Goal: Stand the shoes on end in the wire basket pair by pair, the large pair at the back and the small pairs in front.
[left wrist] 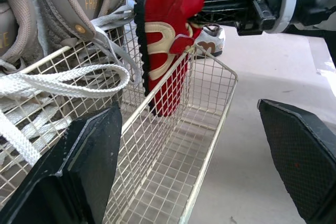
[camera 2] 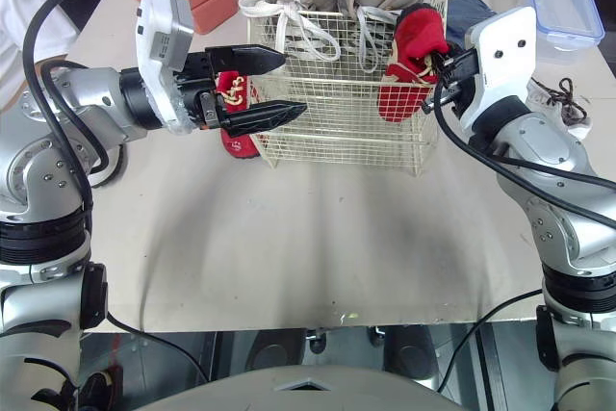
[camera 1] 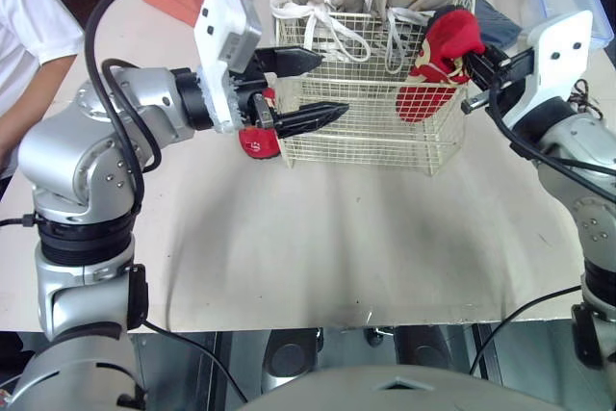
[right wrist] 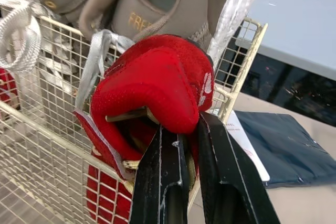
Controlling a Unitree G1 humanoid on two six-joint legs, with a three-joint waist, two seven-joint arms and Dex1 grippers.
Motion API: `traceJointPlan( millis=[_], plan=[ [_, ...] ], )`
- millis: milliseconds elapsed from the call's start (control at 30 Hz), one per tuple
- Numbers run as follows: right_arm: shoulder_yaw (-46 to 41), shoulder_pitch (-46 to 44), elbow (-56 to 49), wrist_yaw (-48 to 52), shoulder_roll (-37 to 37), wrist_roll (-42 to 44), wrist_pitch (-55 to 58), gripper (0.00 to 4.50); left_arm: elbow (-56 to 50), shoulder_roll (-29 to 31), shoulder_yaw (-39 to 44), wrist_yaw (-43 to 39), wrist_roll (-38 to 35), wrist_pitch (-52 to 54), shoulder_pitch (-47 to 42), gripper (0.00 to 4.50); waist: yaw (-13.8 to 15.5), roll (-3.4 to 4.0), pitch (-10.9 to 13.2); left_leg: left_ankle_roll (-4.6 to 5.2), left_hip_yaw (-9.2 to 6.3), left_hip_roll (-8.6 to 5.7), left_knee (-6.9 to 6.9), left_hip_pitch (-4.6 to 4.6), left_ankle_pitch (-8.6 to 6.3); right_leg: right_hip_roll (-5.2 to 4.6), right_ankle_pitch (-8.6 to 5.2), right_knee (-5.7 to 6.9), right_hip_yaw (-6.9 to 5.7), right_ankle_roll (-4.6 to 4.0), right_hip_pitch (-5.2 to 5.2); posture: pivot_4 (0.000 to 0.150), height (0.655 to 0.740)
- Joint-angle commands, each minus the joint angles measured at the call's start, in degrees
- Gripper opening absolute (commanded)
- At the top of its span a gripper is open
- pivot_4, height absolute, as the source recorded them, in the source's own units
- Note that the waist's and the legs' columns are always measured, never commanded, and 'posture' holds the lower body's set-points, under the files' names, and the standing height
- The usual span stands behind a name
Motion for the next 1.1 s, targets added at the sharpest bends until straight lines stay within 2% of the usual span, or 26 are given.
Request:
traceJointPlan(
  millis=[33,400,433,500,567,667,733,1100],
  plan=[
    [1.5,-0.5,0.2,-0.5,0.9,-3.2,2.3,0.00,-2.4,0.7,0.3,-0.1,-1.0,0.5,-1.6,4.47,0.0,0.00,0.0,0.00,0.00,-0.01,0.00,0.00,0.00,0.00,0.00,0.00,0.00,0.00,0.00,0.150,0.6860],
    [2.3,-2.8,3.0,1.2,4.3,-7.9,5.3,0.00,-2.5,0.5,-0.3,-0.5,-0.7,1.2,-1.8,4.47,-0.1,-0.01,0.0,-0.01,-0.02,-0.01,0.01,0.00,0.00,0.01,0.00,0.02,-0.02,0.00,0.00,0.150,0.6860],
    [2.4,-2.8,3.1,1.8,4.1,-8.4,5.4,0.67,-2.4,0.8,-0.5,-0.7,-0.2,1.0,-1.6,4.50,-0.1,-0.01,0.0,-0.01,-0.02,-0.01,0.02,0.01,0.00,0.01,0.00,0.03,-0.01,0.00,0.00,0.150,0.6860],
    [1.9,-2.8,3.0,2.7,4.3,-8.4,5.7,1.22,-2.1,0.9,-0.7,-0.8,0.1,0.8,-1.3,4.50,-0.1,0.00,0.0,-0.01,-0.02,-0.01,0.02,0.01,0.01,0.01,0.00,0.04,-0.01,0.00,0.00,0.150,0.6860],
    [0.9,-2.7,2.6,3.5,4.2,-8.2,5.9,2.21,-2.0,1.1,-0.6,-1.0,0.2,0.7,-1.0,4.50,-0.1,0.00,0.0,-0.01,-0.02,-0.01,0.03,0.01,0.00,0.01,0.00,0.03,-0.01,0.00,0.00,0.150,0.6860],
    [-1.0,-2.5,1.7,5.1,3.5,-7.9,6.1,3.38,-1.5,1.5,-0.2,-1.3,0.6,0.5,-0.5,4.50,-0.1,0.00,0.0,-0.01,-0.02,-0.01,0.03,0.01,0.00,0.01,0.00,0.03,-0.01,0.00,0.00,0.150,0.6860],
    [-3.7,-2.3,0.6,6.6,3.3,-6.2,6.7,4.39,-1.1,2.1,0.2,-1.6,0.9,0.1,0.1,4.50,-0.1,0.00,0.0,-0.01,-0.02,-0.01,0.02,0.01,0.00,0.01,0.00,0.03,-0.01,0.00,0.00,0.150,0.6860],
    [-16.8,2.6,-5.8,19.1,-0.6,10.8,11.4,4.46,7.2,5.3,6.2,-4.5,2.5,-4.7,4.2,4.50,-0.1,0.01,0.0,0.00,-0.03,-0.01,-0.02,-0.01,0.00,0.02,0.00,0.00,-0.03,0.00,-0.01,0.150,0.6860]
  ],
)
